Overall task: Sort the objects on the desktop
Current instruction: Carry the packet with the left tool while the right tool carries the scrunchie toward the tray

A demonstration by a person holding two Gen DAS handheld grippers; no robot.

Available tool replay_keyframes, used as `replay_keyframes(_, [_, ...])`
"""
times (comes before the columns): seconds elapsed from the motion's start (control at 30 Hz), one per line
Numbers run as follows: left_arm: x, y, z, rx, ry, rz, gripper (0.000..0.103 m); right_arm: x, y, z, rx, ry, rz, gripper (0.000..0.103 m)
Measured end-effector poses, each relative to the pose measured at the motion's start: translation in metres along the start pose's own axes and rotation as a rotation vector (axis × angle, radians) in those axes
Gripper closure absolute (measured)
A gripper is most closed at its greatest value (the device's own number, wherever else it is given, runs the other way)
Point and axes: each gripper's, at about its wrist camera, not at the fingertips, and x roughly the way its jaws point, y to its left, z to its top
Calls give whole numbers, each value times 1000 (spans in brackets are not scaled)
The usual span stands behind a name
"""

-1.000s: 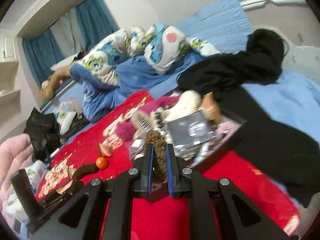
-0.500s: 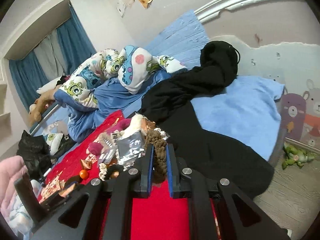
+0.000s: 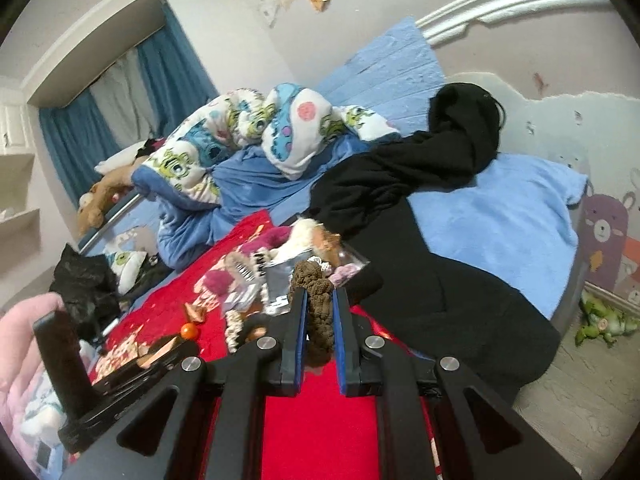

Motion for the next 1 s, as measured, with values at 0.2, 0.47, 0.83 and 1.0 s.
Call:
replay_keyframes(0.2, [8, -4, 11, 8, -1, 3, 61, 12, 13, -6, -16, 23, 51, 91])
replay_keyframes(0.47, [27, -1, 27, 16, 10, 27, 61, 35, 21, -7, -14, 42, 89, 91])
replay_keyframes(0.83, [66, 17, 52, 0, 47, 69, 61, 92, 39, -8, -26, 100, 101, 91])
replay_keyframes(1.0, [86, 26, 62, -6, 56, 78, 61, 118, 39, -5, -28, 124, 92, 91])
